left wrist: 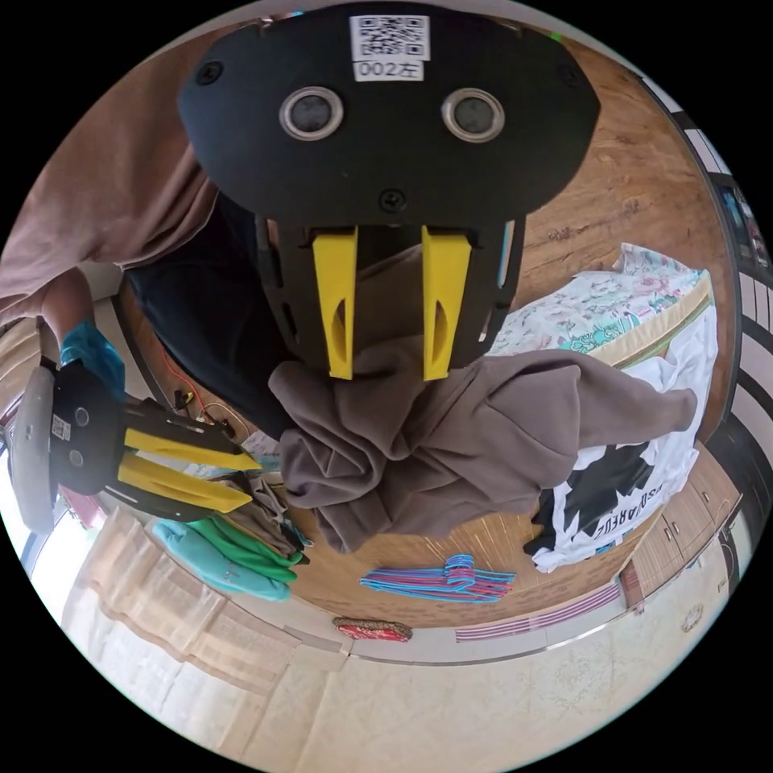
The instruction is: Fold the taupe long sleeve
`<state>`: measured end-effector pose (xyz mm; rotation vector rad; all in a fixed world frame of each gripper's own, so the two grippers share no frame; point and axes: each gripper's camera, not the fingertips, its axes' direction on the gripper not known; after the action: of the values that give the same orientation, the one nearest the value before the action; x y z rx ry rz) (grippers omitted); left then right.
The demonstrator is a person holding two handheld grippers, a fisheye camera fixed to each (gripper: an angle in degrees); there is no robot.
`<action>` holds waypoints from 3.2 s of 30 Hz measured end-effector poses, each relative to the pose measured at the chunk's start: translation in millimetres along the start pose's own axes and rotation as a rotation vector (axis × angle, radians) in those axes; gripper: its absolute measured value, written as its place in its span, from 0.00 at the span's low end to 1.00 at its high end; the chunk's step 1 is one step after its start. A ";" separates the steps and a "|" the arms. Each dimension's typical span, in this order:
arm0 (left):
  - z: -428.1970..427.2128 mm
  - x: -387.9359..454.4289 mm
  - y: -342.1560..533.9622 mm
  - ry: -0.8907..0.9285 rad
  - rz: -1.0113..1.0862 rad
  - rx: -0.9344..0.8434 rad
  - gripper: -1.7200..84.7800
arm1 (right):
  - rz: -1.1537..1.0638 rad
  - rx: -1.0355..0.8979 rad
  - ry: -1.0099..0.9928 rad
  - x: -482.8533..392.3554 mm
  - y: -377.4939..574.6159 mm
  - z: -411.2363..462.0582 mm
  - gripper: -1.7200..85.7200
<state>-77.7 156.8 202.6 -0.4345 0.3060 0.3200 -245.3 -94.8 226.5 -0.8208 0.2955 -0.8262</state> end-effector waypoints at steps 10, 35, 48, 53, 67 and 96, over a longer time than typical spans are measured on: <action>3.8 12.5 61.4 -0.104 -0.030 -0.038 0.10 | -0.042 0.008 -0.159 -51.2 39.7 10.3 0.11; -114.7 33.3 218.1 -0.164 -0.029 0.026 0.01 | -0.010 0.230 -0.517 -35.5 141.9 1.6 0.15; -132.8 27.3 271.0 -0.129 -0.079 0.076 0.01 | 0.083 0.213 -0.506 -11.4 192.4 21.5 0.02; -145.9 33.8 284.3 -0.147 -0.050 0.095 0.01 | 0.092 0.298 -0.647 20.7 227.1 -8.0 0.11; -156.4 33.4 320.9 -0.194 -0.067 0.091 0.01 | 0.156 0.290 -0.509 -19.9 249.3 8.5 0.02; -150.3 -11.6 338.0 -0.256 -0.175 0.052 0.01 | 0.545 0.113 -0.322 147.9 406.0 -13.3 0.05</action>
<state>-244.3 376.1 -44.6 -0.3616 0.0256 0.1932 62.0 -50.4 -74.4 -0.7061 0.1708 -0.1934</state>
